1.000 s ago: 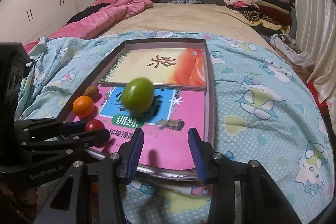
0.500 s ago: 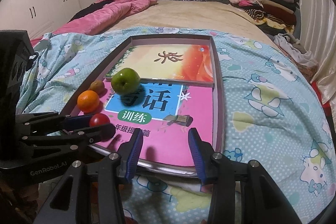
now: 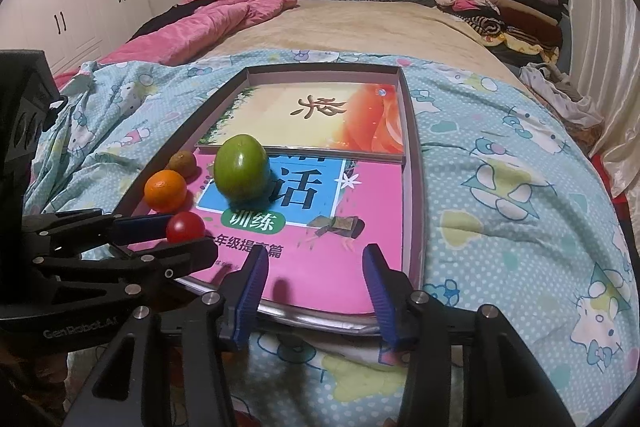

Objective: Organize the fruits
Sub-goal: 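Open the right tool to drop the apple on the book while the left tool releases the tomato, then withdraw both open tools from the tray back toward the loose fruit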

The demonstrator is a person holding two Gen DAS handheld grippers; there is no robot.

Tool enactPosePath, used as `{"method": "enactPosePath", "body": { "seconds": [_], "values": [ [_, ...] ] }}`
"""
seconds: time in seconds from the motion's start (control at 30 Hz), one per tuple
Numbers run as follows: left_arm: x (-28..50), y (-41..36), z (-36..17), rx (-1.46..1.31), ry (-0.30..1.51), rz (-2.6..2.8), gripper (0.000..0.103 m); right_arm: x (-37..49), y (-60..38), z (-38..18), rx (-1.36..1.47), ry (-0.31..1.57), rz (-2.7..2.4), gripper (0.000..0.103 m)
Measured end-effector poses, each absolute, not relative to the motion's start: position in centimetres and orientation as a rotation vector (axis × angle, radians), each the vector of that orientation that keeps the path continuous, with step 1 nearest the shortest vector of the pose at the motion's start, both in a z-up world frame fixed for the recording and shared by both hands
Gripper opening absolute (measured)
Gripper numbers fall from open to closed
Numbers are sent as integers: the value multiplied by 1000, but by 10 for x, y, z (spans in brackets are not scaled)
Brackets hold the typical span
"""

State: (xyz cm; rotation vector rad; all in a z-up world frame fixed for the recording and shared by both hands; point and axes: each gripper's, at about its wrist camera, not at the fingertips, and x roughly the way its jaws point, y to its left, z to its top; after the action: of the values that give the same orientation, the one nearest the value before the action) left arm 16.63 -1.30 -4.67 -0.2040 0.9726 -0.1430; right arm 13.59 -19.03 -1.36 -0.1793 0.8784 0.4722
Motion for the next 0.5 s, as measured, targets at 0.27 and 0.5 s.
{"method": "enactPosePath", "body": {
  "seconds": [0.27, 0.5],
  "values": [
    [164, -11, -42, -205, 958, -141, 56, 137, -195, -12, -166, 875, 465, 53],
    [162, -8, -37, -202, 945, -123, 63, 134, -197, -9, -169, 858, 458, 62]
  ]
}}
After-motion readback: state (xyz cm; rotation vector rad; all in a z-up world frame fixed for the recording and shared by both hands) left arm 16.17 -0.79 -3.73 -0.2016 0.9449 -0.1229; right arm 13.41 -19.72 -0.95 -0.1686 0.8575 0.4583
